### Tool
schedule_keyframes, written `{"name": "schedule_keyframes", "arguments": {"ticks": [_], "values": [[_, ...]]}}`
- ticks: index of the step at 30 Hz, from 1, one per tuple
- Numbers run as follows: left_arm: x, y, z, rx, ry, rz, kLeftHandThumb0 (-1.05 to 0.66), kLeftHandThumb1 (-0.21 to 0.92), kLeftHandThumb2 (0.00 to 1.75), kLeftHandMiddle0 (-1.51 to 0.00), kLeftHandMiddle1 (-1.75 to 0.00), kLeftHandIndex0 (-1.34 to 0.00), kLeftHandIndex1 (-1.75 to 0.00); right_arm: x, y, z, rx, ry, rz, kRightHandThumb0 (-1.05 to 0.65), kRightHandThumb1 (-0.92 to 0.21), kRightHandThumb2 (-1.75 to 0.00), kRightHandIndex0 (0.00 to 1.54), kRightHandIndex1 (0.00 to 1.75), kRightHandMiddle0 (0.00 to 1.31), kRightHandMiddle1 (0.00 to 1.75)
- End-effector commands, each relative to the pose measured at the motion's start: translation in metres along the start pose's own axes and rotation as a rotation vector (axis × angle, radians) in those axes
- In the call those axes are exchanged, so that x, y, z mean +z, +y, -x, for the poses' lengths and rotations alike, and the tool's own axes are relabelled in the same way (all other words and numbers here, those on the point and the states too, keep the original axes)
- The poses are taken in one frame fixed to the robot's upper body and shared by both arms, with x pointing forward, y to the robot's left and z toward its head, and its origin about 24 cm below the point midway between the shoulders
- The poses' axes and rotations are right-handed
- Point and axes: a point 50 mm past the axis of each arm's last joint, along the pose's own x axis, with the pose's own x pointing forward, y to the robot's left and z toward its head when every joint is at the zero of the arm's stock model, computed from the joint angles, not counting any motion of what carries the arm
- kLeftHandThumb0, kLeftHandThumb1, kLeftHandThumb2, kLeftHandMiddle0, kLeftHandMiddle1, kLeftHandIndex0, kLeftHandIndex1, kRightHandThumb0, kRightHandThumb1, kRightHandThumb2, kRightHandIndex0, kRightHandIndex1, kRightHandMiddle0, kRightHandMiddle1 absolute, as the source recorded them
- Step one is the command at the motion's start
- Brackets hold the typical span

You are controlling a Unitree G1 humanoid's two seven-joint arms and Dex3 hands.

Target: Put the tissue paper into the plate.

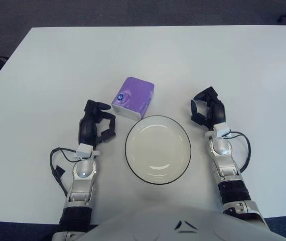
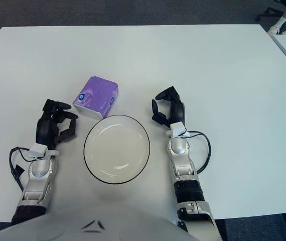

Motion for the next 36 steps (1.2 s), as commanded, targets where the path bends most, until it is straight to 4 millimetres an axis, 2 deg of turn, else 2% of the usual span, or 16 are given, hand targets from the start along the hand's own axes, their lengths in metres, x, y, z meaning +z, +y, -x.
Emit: {"name": "schedule_keyframes", "arguments": {"ticks": [1,30,35,36], "values": [[-0.028,0.006,0.018,0.006,0.145,-0.062,0.00,0.49,1.01,-0.65,-1.38,-0.33,-1.75,-0.038,-0.001,0.028,0.005,0.215,0.027,-0.40,-0.60,-0.97,0.66,1.40,0.39,1.75],[-0.017,0.007,0.015,0.015,0.059,-0.145,0.00,0.46,1.03,-0.69,-1.34,-0.35,-1.75,-0.039,-0.003,0.027,0.005,0.212,0.031,-0.40,-0.59,-0.97,0.66,1.42,0.39,1.75],[-0.012,0.009,0.014,0.026,0.042,-0.193,0.00,0.51,0.96,-0.66,-1.33,-0.33,-1.75,-0.039,-0.002,0.027,0.007,0.219,0.035,-0.40,-0.59,-0.98,0.66,1.41,0.40,1.75],[-0.012,0.009,0.014,0.028,0.040,-0.202,0.00,0.56,0.91,-0.63,-1.33,-0.30,-1.75,-0.039,-0.002,0.027,0.008,0.220,0.036,-0.40,-0.59,-0.98,0.66,1.41,0.40,1.75]]}}
